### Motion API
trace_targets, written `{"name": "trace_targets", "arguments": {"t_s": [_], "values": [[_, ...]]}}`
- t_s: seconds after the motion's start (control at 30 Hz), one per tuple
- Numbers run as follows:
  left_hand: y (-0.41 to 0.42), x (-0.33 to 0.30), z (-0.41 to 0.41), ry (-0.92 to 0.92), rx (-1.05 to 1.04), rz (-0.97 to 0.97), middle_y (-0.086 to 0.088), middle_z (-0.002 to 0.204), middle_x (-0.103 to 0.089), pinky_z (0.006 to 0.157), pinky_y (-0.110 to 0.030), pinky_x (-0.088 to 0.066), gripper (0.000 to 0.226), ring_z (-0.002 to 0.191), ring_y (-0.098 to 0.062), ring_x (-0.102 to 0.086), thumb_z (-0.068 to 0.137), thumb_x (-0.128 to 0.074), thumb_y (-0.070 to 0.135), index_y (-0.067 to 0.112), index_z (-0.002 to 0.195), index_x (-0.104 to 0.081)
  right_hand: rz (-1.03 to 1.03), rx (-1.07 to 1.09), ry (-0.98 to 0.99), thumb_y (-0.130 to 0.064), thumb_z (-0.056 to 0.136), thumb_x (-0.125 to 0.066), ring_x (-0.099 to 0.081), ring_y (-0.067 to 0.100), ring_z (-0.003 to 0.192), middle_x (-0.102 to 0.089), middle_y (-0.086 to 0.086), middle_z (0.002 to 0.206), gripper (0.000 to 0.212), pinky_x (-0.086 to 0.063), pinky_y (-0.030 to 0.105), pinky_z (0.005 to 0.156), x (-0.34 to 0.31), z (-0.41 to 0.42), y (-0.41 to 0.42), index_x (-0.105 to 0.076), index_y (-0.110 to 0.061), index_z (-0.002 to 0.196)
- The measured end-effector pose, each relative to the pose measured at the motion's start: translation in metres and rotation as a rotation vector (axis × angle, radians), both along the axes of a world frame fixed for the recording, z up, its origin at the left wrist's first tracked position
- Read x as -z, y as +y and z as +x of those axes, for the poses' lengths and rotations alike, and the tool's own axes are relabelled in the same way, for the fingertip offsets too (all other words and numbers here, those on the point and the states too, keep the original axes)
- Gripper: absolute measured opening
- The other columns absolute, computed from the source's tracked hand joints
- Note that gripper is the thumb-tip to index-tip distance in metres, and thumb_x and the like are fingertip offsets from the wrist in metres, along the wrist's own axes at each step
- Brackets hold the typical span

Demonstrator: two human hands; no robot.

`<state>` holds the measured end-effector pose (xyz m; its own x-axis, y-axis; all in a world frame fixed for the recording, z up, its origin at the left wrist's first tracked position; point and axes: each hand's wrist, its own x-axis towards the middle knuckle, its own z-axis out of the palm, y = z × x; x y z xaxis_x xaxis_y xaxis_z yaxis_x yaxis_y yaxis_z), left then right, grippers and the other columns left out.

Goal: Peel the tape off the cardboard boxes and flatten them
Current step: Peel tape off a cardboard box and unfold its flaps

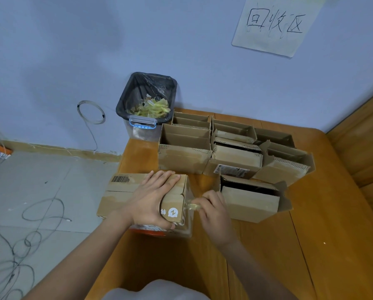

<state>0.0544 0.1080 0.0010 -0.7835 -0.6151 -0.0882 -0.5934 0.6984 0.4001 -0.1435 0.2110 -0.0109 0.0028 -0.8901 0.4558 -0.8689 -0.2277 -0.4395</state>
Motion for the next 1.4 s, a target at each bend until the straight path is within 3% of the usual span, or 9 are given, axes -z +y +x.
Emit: {"name": "trace_targets", "arguments": {"t_s": [0.1, 0.23, 0.37, 0.53, 0.7, 0.83, 0.97, 1.13, 1.4], "values": [[-0.003, -0.001, 0.000, -0.016, -0.009, 0.003, 0.004, 0.162, 0.000, 0.117, -0.032, 0.017, 0.126, 0.148, -0.015, 0.007, 0.055, -0.055, 0.086, 0.033, 0.150, 0.009, 0.090, 0.012, -0.050, 0.010, 0.076, -0.069, -0.042, 0.009, 0.083, -0.055, 0.006, 0.083, 0.020, -0.044, 0.029, 0.067, 0.003, 0.000, -0.007, -0.069, -0.006, 0.086], [-0.004, 0.001, 0.002, 0.011, -0.017, -0.004, 0.004, 0.161, -0.006, 0.118, -0.033, 0.013, 0.127, 0.148, -0.015, 0.002, 0.054, -0.055, 0.085, 0.030, 0.153, 0.002, 0.111, -0.009, -0.068, -0.013, 0.083, -0.057, -0.041, 0.004, 0.080, -0.054, 0.000, 0.085, 0.007, -0.031, 0.014, 0.066, 0.004, 0.007, -0.013, -0.063, -0.010, 0.085], [-0.005, 0.001, 0.003, 0.026, -0.013, -0.006, 0.004, 0.160, -0.008, 0.119, -0.034, 0.011, 0.126, 0.148, -0.015, 0.000, 0.055, -0.057, 0.084, 0.029, 0.153, 0.000, 0.151, -0.058, -0.100, -0.001, 0.079, -0.071, -0.050, 0.009, 0.081, -0.056, 0.000, 0.088, 0.014, -0.044, 0.023, 0.063, 0.006, 0.004, -0.018, -0.064, -0.010, 0.088], [-0.009, 0.001, 0.003, 0.040, -0.021, 0.012, 0.004, 0.161, -0.006, 0.117, -0.032, 0.015, 0.124, 0.148, -0.015, 0.003, 0.056, -0.059, 0.083, 0.032, 0.151, 0.004, 0.114, -0.127, -0.036, -0.008, 0.091, -0.060, -0.065, 0.017, 0.078, -0.065, 0.006, 0.093, 0.012, -0.057, 0.034, 0.062, 0.004, -0.004, -0.014, -0.069, -0.006, 0.099], [-0.006, 0.003, 0.000, 0.020, -0.006, -0.008, 0.002, 0.161, -0.006, 0.115, -0.029, 0.019, 0.126, 0.148, -0.017, 0.003, 0.057, -0.061, 0.082, 0.030, 0.152, 0.003, 0.021, -0.156, 0.140, -0.007, 0.081, -0.070, -0.062, 0.018, 0.073, -0.065, 0.005, 0.085, 0.004, -0.052, 0.027, 0.060, 0.000, -0.008, -0.020, -0.070, -0.007, 0.085], [-0.006, 0.003, 0.000, 0.033, 0.003, -0.014, 0.002, 0.161, -0.006, 0.113, -0.026, 0.022, 0.124, 0.148, -0.016, 0.003, 0.058, -0.063, 0.081, 0.033, 0.148, 0.008, -0.012, -0.179, 0.194, -0.007, 0.077, -0.074, -0.062, 0.020, 0.085, -0.065, 0.007, 0.094, 0.008, -0.051, 0.027, 0.070, 0.001, -0.012, -0.023, -0.069, -0.007, 0.084], [-0.005, 0.005, 0.001, 0.015, 0.014, -0.016, 0.002, 0.162, -0.003, 0.116, -0.032, 0.018, 0.126, 0.148, -0.016, 0.007, 0.060, -0.067, 0.079, 0.032, 0.149, 0.008, 0.013, -0.236, 0.130, 0.000, 0.074, -0.074, -0.064, 0.020, 0.087, -0.066, 0.004, 0.092, 0.013, -0.054, 0.034, 0.071, 0.003, -0.011, -0.022, -0.066, -0.007, 0.081], [-0.005, 0.004, 0.002, 0.026, 0.004, -0.011, 0.004, 0.161, -0.003, 0.114, -0.028, 0.021, 0.124, 0.147, -0.012, 0.007, 0.057, -0.060, 0.084, 0.033, 0.148, 0.009, 0.018, -0.223, 0.115, 0.001, 0.072, -0.074, -0.054, 0.011, 0.083, -0.063, 0.002, 0.086, 0.020, -0.046, 0.021, 0.073, 0.006, -0.008, -0.023, -0.065, -0.010, 0.086], [-0.015, -0.001, 0.010, 0.099, -0.072, 0.025, 0.002, 0.159, -0.013, 0.121, -0.043, -0.002, 0.127, 0.147, -0.018, -0.010, 0.053, -0.053, 0.088, 0.026, 0.154, -0.006, -0.092, -0.238, 0.246, -0.010, 0.082, -0.061, -0.052, 0.012, 0.085, -0.066, 0.005, 0.085, 0.011, -0.048, 0.023, 0.071, 0.007, -0.022, -0.019, -0.071, -0.007, 0.086]]}}
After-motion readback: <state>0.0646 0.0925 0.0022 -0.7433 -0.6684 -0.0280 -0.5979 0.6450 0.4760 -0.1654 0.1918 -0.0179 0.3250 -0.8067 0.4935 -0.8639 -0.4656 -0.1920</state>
